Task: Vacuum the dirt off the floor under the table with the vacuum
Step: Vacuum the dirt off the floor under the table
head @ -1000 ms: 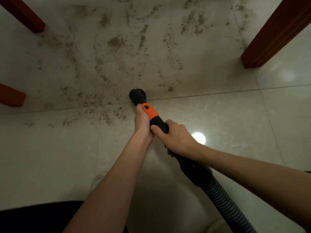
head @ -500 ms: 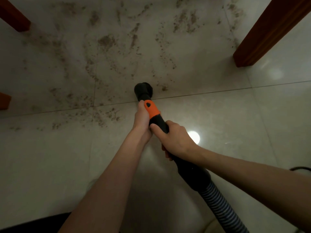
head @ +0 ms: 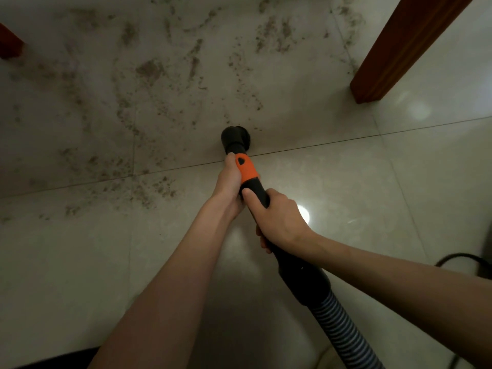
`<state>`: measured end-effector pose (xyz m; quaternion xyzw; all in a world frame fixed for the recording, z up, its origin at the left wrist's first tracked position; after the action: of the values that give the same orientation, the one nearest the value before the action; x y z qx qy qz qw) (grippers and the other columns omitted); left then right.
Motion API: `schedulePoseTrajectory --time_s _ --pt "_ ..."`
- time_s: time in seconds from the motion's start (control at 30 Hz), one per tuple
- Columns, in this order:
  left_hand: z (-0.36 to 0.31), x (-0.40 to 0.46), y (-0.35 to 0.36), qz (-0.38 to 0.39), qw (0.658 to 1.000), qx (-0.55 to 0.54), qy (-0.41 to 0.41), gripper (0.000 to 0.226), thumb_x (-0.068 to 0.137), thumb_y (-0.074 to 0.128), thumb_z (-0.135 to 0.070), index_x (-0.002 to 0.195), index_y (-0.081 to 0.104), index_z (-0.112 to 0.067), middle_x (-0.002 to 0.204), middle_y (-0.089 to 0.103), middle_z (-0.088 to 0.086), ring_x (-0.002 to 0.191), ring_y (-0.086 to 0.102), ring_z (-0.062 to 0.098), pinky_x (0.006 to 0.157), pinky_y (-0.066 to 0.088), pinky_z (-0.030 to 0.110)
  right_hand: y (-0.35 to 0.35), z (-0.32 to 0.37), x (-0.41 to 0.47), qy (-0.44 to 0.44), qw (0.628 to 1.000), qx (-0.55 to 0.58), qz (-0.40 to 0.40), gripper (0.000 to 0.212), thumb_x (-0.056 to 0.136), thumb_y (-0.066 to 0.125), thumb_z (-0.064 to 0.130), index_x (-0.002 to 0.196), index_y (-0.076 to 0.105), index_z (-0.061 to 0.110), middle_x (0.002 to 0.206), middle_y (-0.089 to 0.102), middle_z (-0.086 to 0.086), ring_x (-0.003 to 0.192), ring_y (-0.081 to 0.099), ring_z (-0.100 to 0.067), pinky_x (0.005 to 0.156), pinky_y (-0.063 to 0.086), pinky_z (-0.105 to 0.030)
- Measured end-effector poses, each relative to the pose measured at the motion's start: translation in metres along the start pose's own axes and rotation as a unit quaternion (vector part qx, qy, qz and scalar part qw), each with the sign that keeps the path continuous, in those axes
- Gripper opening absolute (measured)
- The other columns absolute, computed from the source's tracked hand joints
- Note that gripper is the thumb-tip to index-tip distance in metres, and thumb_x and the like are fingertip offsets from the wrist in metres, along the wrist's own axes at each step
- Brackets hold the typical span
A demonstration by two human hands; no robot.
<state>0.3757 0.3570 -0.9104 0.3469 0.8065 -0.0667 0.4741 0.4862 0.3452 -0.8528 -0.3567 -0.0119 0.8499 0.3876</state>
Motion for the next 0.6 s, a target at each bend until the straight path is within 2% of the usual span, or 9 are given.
schedulePoseTrajectory --time_s 0.33,0.47,0.6 --pt "-0.005 0.006 0.037 0.029 0.998 0.049 -0.019 0.042 0.096 0.037 -0.047 0.09 0.048 -0.007 0.067 0.053 0.01 0.055 0.052 0.019 0.054 0.045 0.029 -0.024 -0.003 0.009 0.003 0.998 0.029 -0.047 0.037 0.095 0.044 0.049 0.088 0.047 0.012 0.063 0.058 -0.007 0.037 0.054 -0.013 0.038 0.047 -0.024" --pt "-0.017 0.01 0.04 0.007 0.999 0.05 -0.001 0.041 0.097 0.038 -0.045 0.082 0.046 -0.008 0.068 0.049 0.01 0.057 0.048 0.019 0.058 0.044 0.03 -0.025 0.005 0.02 0.007 0.997 0.067 -0.029 0.037 0.095 0.045 0.048 0.084 0.046 0.013 0.062 0.057 -0.007 0.035 0.052 -0.012 0.037 0.046 -0.023" --pt "-0.027 0.02 0.026 -0.026 0.999 0.041 0.02 0.042 0.096 0.038 -0.047 0.082 0.047 -0.009 0.069 0.049 0.008 0.058 0.048 0.019 0.058 0.043 0.03 -0.015 0.014 0.029 -0.001 0.997 0.083 -0.002 0.035 0.095 0.046 0.047 0.086 0.047 0.013 0.059 0.056 -0.005 0.034 0.051 -0.012 0.037 0.045 -0.023"
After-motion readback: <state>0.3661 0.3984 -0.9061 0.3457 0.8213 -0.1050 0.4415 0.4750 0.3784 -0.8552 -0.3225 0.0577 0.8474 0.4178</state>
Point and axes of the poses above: each hand's wrist, its own x-axis towards the middle knuckle, its own y-axis out of the palm, z = x × y, the point moved 4 cm from there along x, towards the middle knuckle
